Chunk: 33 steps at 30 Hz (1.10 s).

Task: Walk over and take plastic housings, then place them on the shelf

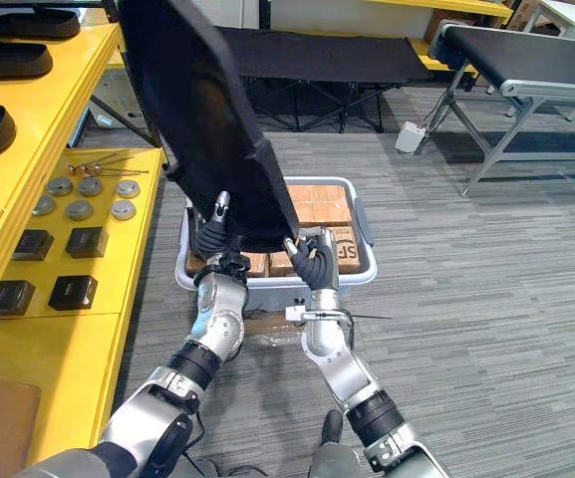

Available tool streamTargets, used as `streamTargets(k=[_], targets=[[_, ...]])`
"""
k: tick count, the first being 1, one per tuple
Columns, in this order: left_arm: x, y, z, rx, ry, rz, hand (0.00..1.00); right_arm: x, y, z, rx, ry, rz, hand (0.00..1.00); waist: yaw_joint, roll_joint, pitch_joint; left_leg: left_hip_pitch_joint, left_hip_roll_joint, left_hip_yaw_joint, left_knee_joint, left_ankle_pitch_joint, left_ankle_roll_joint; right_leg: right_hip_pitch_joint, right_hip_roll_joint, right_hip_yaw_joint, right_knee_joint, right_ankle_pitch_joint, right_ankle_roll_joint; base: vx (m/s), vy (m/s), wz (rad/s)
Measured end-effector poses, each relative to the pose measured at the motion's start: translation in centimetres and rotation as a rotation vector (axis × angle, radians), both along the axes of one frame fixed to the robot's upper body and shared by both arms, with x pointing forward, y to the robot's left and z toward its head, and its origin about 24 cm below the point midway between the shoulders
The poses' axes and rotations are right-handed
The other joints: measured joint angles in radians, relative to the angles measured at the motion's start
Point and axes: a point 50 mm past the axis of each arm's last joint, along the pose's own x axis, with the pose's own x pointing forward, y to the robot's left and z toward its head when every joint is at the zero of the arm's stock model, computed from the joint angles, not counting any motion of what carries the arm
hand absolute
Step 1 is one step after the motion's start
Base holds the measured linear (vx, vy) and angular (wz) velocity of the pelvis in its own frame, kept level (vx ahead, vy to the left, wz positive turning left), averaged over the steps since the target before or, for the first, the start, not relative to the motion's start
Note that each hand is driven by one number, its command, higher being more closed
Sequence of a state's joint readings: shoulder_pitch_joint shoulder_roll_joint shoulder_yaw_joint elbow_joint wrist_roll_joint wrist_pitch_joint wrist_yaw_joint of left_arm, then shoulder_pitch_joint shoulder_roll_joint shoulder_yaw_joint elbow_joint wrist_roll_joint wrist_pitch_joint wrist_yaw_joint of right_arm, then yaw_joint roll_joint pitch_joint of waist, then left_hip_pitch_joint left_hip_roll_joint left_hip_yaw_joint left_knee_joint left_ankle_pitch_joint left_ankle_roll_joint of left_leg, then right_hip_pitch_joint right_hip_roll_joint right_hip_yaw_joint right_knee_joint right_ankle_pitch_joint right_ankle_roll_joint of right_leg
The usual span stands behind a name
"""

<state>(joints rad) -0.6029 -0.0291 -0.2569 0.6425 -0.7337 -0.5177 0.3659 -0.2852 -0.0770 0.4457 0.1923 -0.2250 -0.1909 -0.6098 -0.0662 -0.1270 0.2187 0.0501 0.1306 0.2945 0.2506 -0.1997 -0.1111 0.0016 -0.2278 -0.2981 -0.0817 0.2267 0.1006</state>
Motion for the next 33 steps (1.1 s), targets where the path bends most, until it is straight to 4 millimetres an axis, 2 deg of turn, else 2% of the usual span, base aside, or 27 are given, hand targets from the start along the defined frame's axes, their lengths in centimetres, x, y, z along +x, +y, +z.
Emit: streamTargets(k=[3,7,9,15,20,23,28,30,33], targets=[[-0.5,0.3,-0.9,0.087,0.045,0.042,1.00,-0.1,-0.1,-0.5,0.007,0.022,-0.008,0.00,0.000,0.000,-0.002,0.000,0.000,-0.001,0.000,0.001,0.000,0.000,0.000,0.000,0.000,0.000,0.000,0.00,0.000,0.00],[-1.3,1.0,-2.4,0.197,0.124,0.131,1.00,-0.3,0.3,-0.3,0.024,0.000,0.002,0.00,0.002,0.001,-0.013,-0.001,0.000,-0.004,0.000,0.002,0.000,0.001,0.001,-0.001,0.000,0.000,0.000,0.00,0.000,0.00],[-2.0,1.8,-3.4,0.267,0.173,0.198,1.00,-0.6,0.5,1.1,0.066,-0.050,0.019,0.00,0.002,0.001,-0.021,-0.001,0.000,-0.005,0.001,0.002,0.000,0.001,0.001,-0.001,0.000,0.000,0.000,0.00,0.000,0.00],[-3.3,4.0,-5.0,0.302,0.271,0.360,1.00,-1.7,-0.2,5.0,0.200,-0.193,0.044,0.00,0.004,0.003,-0.036,0.001,0.000,-0.005,0.002,0.002,0.000,0.003,0.001,-0.001,0.000,0.000,0.001,0.00,0.000,0.00],[-4.7,5.9,-6.1,0.355,0.337,0.522,1.00,-2.7,-1.1,4.7,0.281,-0.136,0.108,0.00,0.004,0.022,-0.064,0.003,0.001,0.004,-0.001,0.001,0.000,0.000,0.003,0.000,0.000,0.000,0.000,0.00,0.000,-0.03],[-5.2,7.3,-6.2,0.348,0.363,0.627,1.00,-3.1,-2.2,4.9,0.330,-0.128,0.123,0.00,0.001,0.033,-0.071,0.007,0.001,0.013,-0.002,0.001,-0.001,-0.001,0.003,0.003,0.000,-0.001,0.000,0.00,0.000,-0.06],[-6.3,10.2,-6.8,0.287,0.407,0.785,1.00,-4.3,-6.2,4.7,0.374,-0.132,0.018,0.00,0.000,0.056,-0.086,0.021,0.002,0.040,-0.019,-0.001,-0.003,-0.005,0.006,0.023,0.000,-0.017,-0.008,-0.04,-0.006,-0.13],[-7.1,11.6,-6.5,0.264,0.381,0.849,1.00,-4.9,-8.3,3.6,0.389,-0.093,-0.063,0.00,-0.004,0.066,-0.101,0.022,0.003,0.046,-0.033,0.000,-0.006,-0.019,0.008,0.027,0.000,-0.018,-0.008,-0.01,-0.014,-0.10],[-8.0,12.7,-5.6,0.219,0.308,0.909,1.00,-5.7,-10.2,2.0,0.422,-0.017,-0.103,0.00,-0.007,0.078,-0.111,0.025,0.010,0.046,-0.033,0.002,-0.009,-0.020,0.016,0.027,0.000,-0.012,-0.002,0.04,-0.014,-0.03]])
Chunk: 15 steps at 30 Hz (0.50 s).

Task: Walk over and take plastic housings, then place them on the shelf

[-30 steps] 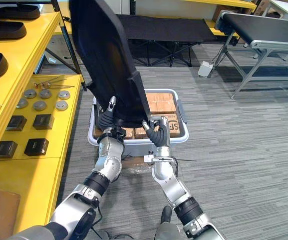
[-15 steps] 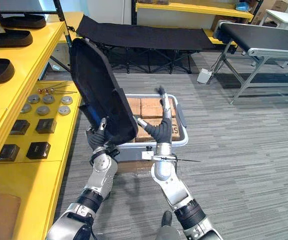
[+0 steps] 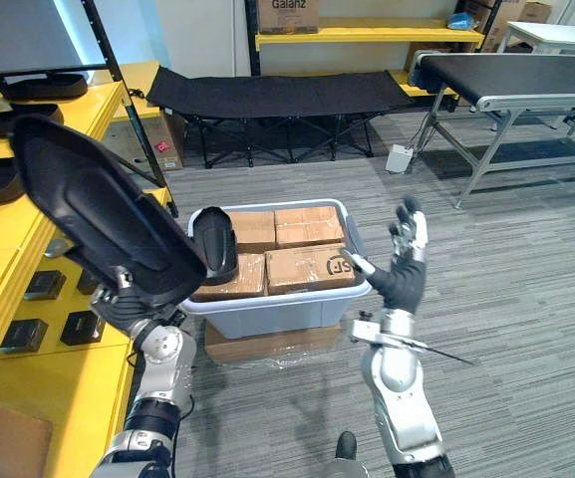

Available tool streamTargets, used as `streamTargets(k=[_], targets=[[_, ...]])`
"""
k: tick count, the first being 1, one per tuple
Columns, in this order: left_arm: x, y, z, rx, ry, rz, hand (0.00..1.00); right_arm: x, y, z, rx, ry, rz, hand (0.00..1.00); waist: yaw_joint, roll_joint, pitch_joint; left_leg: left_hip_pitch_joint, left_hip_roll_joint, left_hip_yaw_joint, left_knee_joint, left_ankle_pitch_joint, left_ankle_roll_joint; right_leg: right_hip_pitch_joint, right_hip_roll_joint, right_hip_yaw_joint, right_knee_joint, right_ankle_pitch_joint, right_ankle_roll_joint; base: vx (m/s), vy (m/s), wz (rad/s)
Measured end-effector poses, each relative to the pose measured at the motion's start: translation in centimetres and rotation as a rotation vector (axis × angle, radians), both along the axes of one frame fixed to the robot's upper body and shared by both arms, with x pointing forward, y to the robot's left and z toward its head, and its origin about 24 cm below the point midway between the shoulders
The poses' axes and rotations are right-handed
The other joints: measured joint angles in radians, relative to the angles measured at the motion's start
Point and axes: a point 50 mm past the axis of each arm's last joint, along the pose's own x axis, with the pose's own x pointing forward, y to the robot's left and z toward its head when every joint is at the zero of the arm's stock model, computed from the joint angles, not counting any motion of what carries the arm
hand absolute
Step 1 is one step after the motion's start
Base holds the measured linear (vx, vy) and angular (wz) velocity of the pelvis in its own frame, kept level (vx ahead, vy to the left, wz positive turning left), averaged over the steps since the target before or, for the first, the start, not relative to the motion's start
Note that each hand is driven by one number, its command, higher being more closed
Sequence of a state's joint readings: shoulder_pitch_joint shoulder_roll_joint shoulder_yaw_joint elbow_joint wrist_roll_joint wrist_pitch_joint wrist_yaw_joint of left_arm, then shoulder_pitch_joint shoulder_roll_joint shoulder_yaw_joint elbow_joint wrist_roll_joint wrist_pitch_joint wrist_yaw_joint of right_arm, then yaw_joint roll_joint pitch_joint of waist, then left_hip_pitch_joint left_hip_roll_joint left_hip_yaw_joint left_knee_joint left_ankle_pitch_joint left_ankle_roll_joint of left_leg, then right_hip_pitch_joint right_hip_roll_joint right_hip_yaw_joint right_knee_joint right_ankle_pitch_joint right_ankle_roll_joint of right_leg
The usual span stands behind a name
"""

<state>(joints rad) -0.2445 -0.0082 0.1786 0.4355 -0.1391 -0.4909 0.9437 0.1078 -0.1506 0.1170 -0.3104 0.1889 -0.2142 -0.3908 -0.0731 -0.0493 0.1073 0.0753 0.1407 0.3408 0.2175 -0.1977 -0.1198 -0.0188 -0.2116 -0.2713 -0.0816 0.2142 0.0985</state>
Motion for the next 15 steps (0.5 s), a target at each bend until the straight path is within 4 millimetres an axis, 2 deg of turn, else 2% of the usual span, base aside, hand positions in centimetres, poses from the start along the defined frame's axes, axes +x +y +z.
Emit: streamTargets(k=[2,4,5,7,11,15], targets=[[-1.1,0.9,1.2,0.022,-0.096,0.021,1.00,-0.5,-0.9,-1.8,0.048,0.091,0.037,0.00,0.000,0.005,-0.005,0.010,0.008,0.000,-0.008,0.001,-0.003,0.005,0.010,0.000,0.000,-0.001,-0.001,0.04,-0.018,-0.03],[-2.9,1.7,3.5,0.084,-0.226,-0.005,1.00,-0.5,-1.4,-3.9,0.079,0.175,0.081,0.00,0.005,0.006,-0.006,0.010,0.009,-0.004,-0.019,0.003,-0.006,0.006,0.011,-0.006,0.000,-0.001,-0.002,0.00,-0.004,0.02],[-3.1,1.7,3.7,0.092,-0.236,-0.011,1.00,-0.5,-1.4,-4.1,0.085,0.183,0.086,0.00,0.006,0.007,-0.006,0.010,0.009,-0.005,-0.019,0.003,-0.006,0.007,0.011,-0.007,0.000,-0.001,-0.002,-0.01,0.004,0.13],[-5.0,1.7,4.9,0.169,-0.278,-0.087,1.00,-0.5,-1.6,-5.5,0.114,0.230,0.120,0.00,0.010,0.012,-0.012,0.010,0.002,-0.032,-0.033,0.005,-0.005,0.030,0.003,-0.036,0.000,-0.013,0.006,-0.02,0.013,0.31],[-7.2,1.6,5.4,0.262,-0.231,-0.176,1.00,-0.4,-1.6,-6.3,0.126,0.234,0.158,0.00,0.048,0.034,-0.034,0.001,-0.008,-0.087,-0.040,0.011,-0.002,0.060,-0.010,-0.093,0.000,-0.031,0.020,0.00,0.011,0.43],[-9.0,2.6,5.4,0.343,-0.134,-0.185,1.00,1.1,-1.1,-6.3,0.119,0.224,0.186,0.00,0.094,0.051,-0.045,-0.026,-0.018,-0.145,-0.044,0.024,0.001,0.078,-0.020,-0.159,0.000,-0.035,0.022,0.00,0.005,0.46]])
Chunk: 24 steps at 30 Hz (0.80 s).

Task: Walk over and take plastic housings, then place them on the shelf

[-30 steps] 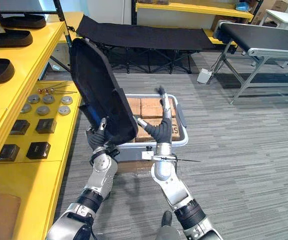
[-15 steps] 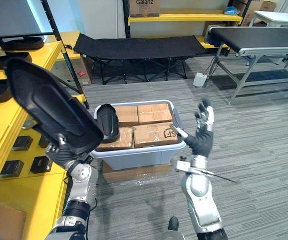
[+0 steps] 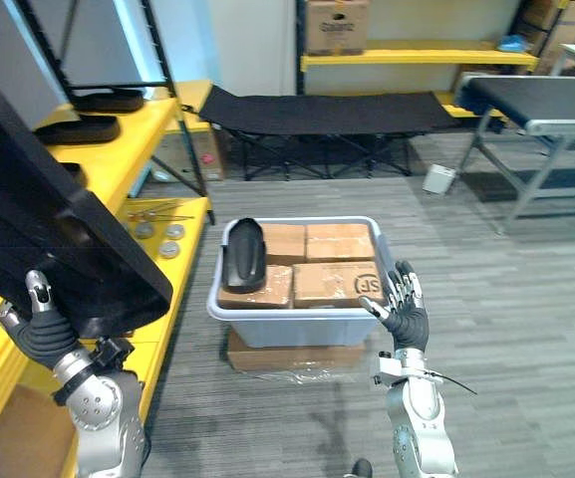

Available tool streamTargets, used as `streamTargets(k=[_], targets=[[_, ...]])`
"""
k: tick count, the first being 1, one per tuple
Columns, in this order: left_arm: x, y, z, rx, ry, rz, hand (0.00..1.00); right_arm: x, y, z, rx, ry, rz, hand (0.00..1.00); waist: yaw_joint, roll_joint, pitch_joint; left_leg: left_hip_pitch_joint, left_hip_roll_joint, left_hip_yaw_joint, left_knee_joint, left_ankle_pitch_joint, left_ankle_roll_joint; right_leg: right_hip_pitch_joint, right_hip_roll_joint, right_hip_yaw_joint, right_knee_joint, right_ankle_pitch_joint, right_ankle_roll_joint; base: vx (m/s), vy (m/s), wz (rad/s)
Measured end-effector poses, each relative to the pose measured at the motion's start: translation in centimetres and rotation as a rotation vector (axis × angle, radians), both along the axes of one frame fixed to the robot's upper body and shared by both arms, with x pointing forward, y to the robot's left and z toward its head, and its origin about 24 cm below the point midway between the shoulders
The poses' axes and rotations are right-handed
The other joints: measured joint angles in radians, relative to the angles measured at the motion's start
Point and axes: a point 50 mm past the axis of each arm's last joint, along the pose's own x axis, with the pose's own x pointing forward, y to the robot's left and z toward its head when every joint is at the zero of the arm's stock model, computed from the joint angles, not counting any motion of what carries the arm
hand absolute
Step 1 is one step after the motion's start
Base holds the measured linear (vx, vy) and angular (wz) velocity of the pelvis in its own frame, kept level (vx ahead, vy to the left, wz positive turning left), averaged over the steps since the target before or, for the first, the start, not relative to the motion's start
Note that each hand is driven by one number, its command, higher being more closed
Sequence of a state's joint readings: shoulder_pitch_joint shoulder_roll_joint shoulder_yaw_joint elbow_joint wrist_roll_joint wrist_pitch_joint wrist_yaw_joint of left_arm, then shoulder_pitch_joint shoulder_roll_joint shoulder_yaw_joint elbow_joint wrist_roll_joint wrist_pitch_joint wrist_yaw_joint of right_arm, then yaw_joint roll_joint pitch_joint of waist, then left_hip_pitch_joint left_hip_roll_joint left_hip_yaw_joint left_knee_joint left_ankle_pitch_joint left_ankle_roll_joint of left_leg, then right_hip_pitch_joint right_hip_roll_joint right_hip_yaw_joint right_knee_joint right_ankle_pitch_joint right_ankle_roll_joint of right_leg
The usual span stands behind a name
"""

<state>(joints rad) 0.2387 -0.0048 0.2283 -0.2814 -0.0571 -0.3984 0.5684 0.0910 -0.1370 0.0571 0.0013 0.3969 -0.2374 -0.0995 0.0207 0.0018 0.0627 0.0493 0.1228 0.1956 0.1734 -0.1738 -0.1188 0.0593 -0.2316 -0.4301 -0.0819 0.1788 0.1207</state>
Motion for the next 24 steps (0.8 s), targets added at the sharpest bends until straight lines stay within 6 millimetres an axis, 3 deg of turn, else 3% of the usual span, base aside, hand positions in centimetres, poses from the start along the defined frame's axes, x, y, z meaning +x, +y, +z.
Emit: streamTargets(k=[9,19,24], targets=[[-3.2,1.9,1.4,0.197,0.091,0.015,1.00,2.0,5.4,1.0,-0.028,-0.060,0.272,0.00,0.118,-0.019,0.011,-0.051,-0.022,-0.165,0.005,0.023,0.002,0.074,-0.011,-0.173,0.000,-0.024,0.010,0.00,0.012,0.53],[-6.5,4.8,1.1,0.241,0.180,0.181,1.00,4.0,5.8,2.1,-0.097,-0.117,0.370,0.00,0.191,-0.015,0.039,-0.061,-0.032,-0.230,0.013,0.025,0.002,0.124,-0.010,-0.250,0.001,-0.051,0.013,0.01,0.024,0.23],[-6.8,4.7,1.8,0.244,0.124,0.145,1.00,4.2,5.6,1.7,-0.106,-0.096,0.354,0.00,0.199,-0.037,0.073,-0.091,-0.075,-0.373,-0.009,0.061,0.004,0.210,-0.018,-0.424,0.015,-0.094,0.031,0.06,-0.016,0.99]])
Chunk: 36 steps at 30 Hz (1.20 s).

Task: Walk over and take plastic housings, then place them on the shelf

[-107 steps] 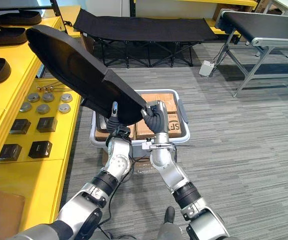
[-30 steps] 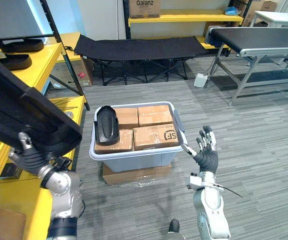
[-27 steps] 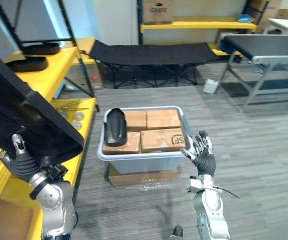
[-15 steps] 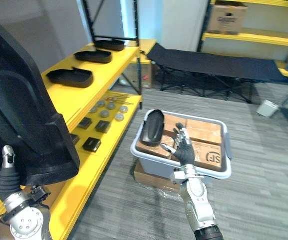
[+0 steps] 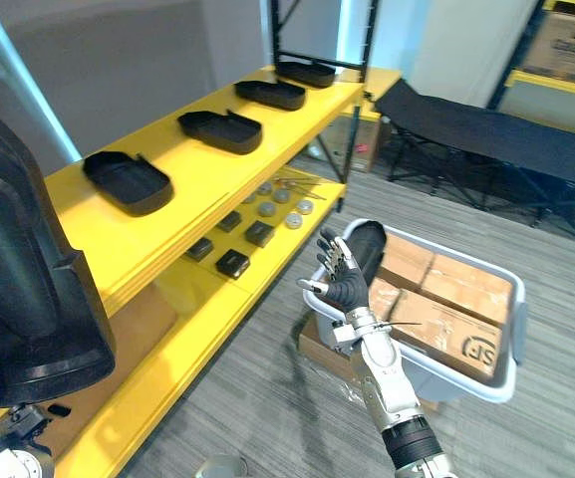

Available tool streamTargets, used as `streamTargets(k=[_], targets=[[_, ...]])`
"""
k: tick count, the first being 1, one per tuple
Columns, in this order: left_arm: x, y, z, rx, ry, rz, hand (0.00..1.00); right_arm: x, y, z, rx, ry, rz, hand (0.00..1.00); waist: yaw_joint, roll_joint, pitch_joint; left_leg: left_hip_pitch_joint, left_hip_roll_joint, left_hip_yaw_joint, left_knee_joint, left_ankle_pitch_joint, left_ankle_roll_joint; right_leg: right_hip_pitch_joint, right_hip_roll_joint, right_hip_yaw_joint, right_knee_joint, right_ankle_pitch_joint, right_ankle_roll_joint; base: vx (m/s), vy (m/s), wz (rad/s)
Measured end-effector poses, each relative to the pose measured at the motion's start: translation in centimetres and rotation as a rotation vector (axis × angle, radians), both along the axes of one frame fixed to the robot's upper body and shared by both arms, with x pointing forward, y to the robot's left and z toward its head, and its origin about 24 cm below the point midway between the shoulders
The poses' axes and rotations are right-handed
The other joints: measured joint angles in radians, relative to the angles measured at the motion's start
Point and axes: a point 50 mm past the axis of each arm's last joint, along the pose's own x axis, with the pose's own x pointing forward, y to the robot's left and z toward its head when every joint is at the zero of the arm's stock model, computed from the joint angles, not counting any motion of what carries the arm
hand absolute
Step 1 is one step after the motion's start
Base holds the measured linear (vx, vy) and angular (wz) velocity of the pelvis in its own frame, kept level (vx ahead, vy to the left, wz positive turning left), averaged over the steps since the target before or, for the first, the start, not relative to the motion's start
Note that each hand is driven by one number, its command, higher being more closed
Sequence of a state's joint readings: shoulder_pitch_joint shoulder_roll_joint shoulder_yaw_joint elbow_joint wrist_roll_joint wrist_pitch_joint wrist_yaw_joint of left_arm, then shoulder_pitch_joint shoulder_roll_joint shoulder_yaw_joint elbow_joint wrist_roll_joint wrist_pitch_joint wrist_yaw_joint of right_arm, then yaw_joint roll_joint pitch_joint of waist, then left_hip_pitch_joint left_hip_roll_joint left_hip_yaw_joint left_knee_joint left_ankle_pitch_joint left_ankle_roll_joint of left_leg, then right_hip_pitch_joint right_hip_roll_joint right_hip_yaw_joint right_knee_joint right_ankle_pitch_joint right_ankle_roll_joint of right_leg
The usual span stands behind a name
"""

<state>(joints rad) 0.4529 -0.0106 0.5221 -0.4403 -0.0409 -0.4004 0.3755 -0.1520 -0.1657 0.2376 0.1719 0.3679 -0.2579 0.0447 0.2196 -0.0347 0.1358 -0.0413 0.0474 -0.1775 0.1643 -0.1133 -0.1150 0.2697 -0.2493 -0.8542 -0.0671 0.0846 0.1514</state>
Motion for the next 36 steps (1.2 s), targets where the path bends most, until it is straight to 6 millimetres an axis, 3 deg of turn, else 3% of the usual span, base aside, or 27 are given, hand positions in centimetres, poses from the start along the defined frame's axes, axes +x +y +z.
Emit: streamTargets(k=[3,4,6,7,8,9,13,16,19,23,25,26,28,29,30,31,33,35,36], targets=[[0.1,-0.2,0.5,0.024,-0.019,-0.047,1.00,0.0,-0.9,0.0,-0.024,-0.005,-0.047,0.00,0.007,0.005,0.009,-0.025,-0.017,-0.067,-0.012,0.025,0.001,-0.012,-0.027,0.036,0.105,-0.081,-0.038,0.08,0.049,0.94],[0.4,-0.4,0.7,0.028,-0.040,-0.082,1.00,0.0,-1.6,-0.2,-0.019,0.003,-0.085,0.00,0.001,0.003,0.009,-0.030,-0.024,-0.088,-0.016,0.046,0.001,-0.025,-0.039,0.102,0.158,-0.106,-0.063,0.10,0.083,0.89],[0.9,-0.9,1.1,0.033,-0.083,-0.121,1.00,-0.1,-2.7,-0.2,-0.009,0.010,-0.138,0.00,-0.011,0.010,0.021,-0.032,-0.025,-0.094,-0.018,0.067,0.005,-0.039,-0.051,0.202,0.244,-0.131,-0.066,0.06,0.060,0.93],[1.4,-0.9,1.5,0.031,-0.110,-0.151,1.00,-0.1,-3.0,-0.2,-0.001,0.004,-0.153,0.00,-0.016,0.002,0.027,-0.032,-0.029,-0.112,-0.016,0.069,0.002,-0.042,-0.052,0.257,0.279,-0.178,-0.088,0.01,-0.011,0.68],[1.6,-0.9,1.7,0.034,-0.121,-0.167,1.00,-0.2,-3.0,-0.2,0.000,0.002,-0.155,0.00,-0.015,-0.003,0.031,-0.034,-0.033,-0.117,-0.015,0.071,-0.002,-0.041,-0.055,0.267,0.285,-0.197,-0.086,-0.01,-0.125,0.32],[2.1,-1.0,2.0,0.029,-0.145,-0.190,1.00,-0.1,-3.1,0.0,0.000,-0.007,-0.154,0.00,-0.015,-0.022,0.041,-0.040,-0.033,-0.117,-0.007,0.076,-0.011,-0.038,-0.053,0.281,0.284,-0.224,-0.053,-0.03,-0.138,0.12],[2.7,-1.5,2.0,0.007,-0.160,-0.236,1.00,-0.5,-4.0,0.4,0.001,-0.042,-0.164,0.00,-0.041,0.027,0.075,-0.046,0.006,-0.111,0.014,0.085,-0.026,-0.022,-0.009,0.282,0.272,-0.234,-0.038,-0.10,-0.099,-0.01],[2.8,-1.7,1.7,-0.003,-0.151,-0.255,1.00,-1.0,-4.2,0.7,0.007,-0.067,-0.166,0.00,-0.057,0.034,0.081,-0.046,0.016,-0.084,0.016,0.085,-0.028,-0.027,-0.009,0.293,0.276,-0.270,0.004,-0.12,-0.039,-0.11],[2.6,-1.9,1.5,-0.009,-0.161,-0.247,1.00,-1.1,-3.8,1.1,0.024,-0.101,-0.145,0.00,-0.064,0.040,0.095,-0.049,0.023,-0.054,0.051,0.067,-0.023,-0.047,-0.026,0.316,0.328,-0.311,0.003,-0.15,0.028,-0.12],[2.1,-1.6,1.9,0.023,-0.190,-0.229,1.00,-1.2,-3.1,1.5,0.057,-0.135,-0.138,0.00,-0.060,0.039,0.108,-0.114,0.017,-0.031,0.221,-0.022,-0.007,-0.057,-0.050,0.337,0.396,-0.355,0.031,-0.08,0.080,-0.06],[1.9,-1.2,2.2,0.040,-0.199,-0.210,1.00,-1.3,-2.8,1.5,0.076,-0.134,-0.140,0.00,-0.059,0.022,0.103,-0.151,0.001,-0.018,0.324,-0.080,0.023,-0.057,-0.065,0.342,0.410,-0.369,0.045,0.00,0.127,0.02],[1.8,-1.0,2.3,0.047,-0.200,-0.200,1.00,-1.6,-2.7,1.3,0.087,-0.126,-0.143,0.00,-0.041,0.010,0.096,-0.165,-0.012,0.013,0.366,-0.120,0.059,-0.050,-0.076,0.361,0.400,-0.373,0.050,0.10,0.137,0.01],[1.7,-0.9,2.4,0.053,-0.208,-0.193,1.00,-2.3,-2.6,0.7,0.099,-0.110,-0.140,0.00,-0.040,-0.016,0.071,-0.169,-0.044,0.024,0.375,-0.155,0.046,-0.059,-0.085,0.402,0.477,-0.356,-0.003,0.19,0.122,0.24],[2.0,-0.8,2.4,0.046,-0.214,-0.189,1.00,-2.4,-2.5,0.8,0.094,-0.116,-0.118,0.00,-0.041,-0.025,0.066,-0.165,-0.052,0.016,0.386,-0.163,0.055,-0.151,-0.113,0.484,0.644,-0.289,-0.028,0.20,0.198,0.37],[2.1,-0.7,2.7,0.058,-0.218,-0.184,1.00,-2.4,-2.1,0.9,0.092,-0.125,-0.096,0.00,-0.045,-0.025,0.070,-0.142,-0.058,0.009,0.355,-0.164,0.063,-0.233,-0.120,0.577,0.777,-0.196,-0.027,0.24,0.229,0.29],[2.2,-0.6,2.9,0.064,-0.222,-0.184,1.00,-2.3,-2.0,1.0,0.091,-0.130,-0.090,0.00,-0.048,-0.028,0.071,-0.126,-0.056,-0.004,0.341,-0.164,0.071,-0.261,-0.117,0.605,0.830,-0.171,-0.022,0.21,0.145,0.27],[2.7,-0.5,3.4,0.068,-0.250,-0.181,1.00,-1.9,-1.8,1.7,0.075,-0.164,-0.056,0.00,-0.067,-0.019,0.075,-0.047,-0.048,-0.037,0.284,-0.167,0.081,-0.313,-0.078,0.608,0.919,-0.300,-0.051,0.28,-0.002,0.31],[3.6,-0.6,4.2,0.074,-0.299,-0.194,1.00,-1.3,-2.1,2.8,0.028,-0.215,-0.036,0.00,-0.077,0.001,0.068,0.009,-0.028,-0.063,0.232,-0.165,0.077,-0.365,0.004,0.616,0.782,-0.354,-0.109,0.33,-0.075,0.52],[4.7,-0.7,4.5,0.065,-0.332,-0.212,1.00,-1.1,-2.7,3.6,-0.006,-0.250,-0.032,0.00,-0.096,0.017,0.059,0.006,-0.019,-0.110,0.225,-0.172,0.073,-0.406,0.063,0.675,0.660,-0.353,-0.110,0.25,-0.116,0.88]])
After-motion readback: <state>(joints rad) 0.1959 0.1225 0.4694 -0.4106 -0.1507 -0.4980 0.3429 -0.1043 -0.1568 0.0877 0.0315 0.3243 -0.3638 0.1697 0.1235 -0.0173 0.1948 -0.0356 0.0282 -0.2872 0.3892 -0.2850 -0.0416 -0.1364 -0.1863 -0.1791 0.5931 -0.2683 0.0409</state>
